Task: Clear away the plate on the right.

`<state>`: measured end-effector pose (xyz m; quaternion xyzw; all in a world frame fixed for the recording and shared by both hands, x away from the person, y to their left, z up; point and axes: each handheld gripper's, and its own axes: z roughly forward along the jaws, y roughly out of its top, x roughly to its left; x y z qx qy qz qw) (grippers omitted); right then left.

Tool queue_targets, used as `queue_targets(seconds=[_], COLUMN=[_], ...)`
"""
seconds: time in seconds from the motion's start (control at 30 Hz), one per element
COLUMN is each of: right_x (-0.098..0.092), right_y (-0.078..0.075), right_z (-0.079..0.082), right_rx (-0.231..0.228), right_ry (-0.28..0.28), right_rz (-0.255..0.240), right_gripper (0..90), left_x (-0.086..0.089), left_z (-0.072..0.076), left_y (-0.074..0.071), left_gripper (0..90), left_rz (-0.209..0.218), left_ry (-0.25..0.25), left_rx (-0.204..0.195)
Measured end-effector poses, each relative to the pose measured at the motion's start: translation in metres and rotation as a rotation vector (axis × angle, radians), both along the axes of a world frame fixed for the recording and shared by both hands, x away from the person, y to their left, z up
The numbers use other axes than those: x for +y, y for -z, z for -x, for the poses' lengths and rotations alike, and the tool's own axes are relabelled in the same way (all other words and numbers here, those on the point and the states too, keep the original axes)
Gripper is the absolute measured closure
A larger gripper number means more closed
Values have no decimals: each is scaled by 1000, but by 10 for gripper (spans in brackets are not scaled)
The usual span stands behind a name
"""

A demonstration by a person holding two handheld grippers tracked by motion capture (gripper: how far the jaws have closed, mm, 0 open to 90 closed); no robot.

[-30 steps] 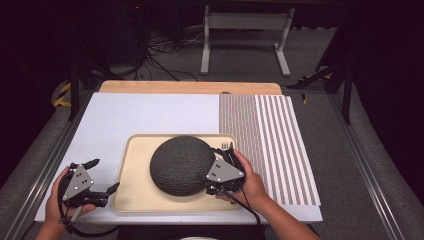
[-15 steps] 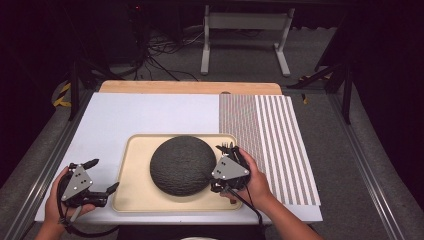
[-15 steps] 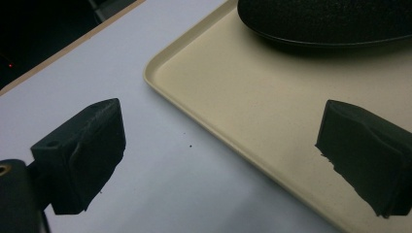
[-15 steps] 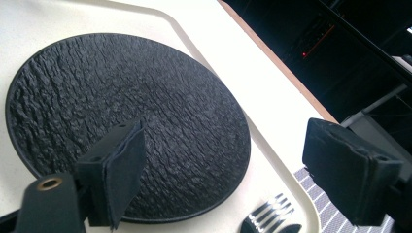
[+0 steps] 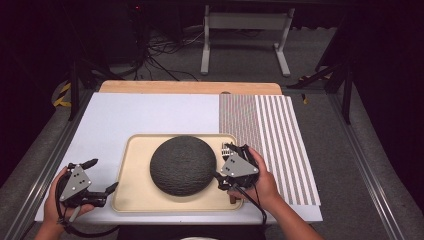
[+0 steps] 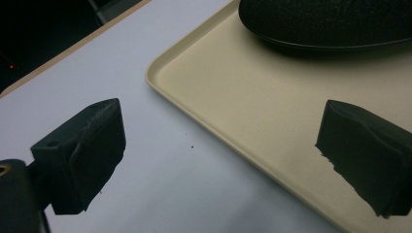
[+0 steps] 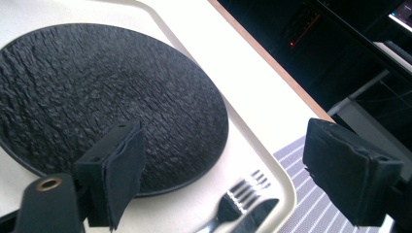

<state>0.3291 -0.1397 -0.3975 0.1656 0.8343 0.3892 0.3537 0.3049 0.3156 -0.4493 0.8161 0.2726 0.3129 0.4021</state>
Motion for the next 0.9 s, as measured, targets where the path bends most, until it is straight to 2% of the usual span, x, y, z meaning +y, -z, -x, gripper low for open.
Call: queue_targets(seconds=[0.27, 0.4, 0.53, 0.9], right_x=[-13, -17, -21, -31], right_y=[-3, -7, -10, -8], right_z=[-2, -3, -4, -2], right_rx=[-6, -19, -20, -16], right_ry=[37, 40, 45, 69], right_rz=[2, 19, 12, 8], right_gripper=[164, 164, 164, 164], left_x=[0, -1, -1, -2], left_z=[0, 0, 0, 0], left_y=[0, 0, 0, 0], left_gripper=[45, 46, 46, 46], left_rz=[3, 2, 3, 6], left_ry=[2, 4, 4, 5], left_rx=[3, 4, 4, 3])
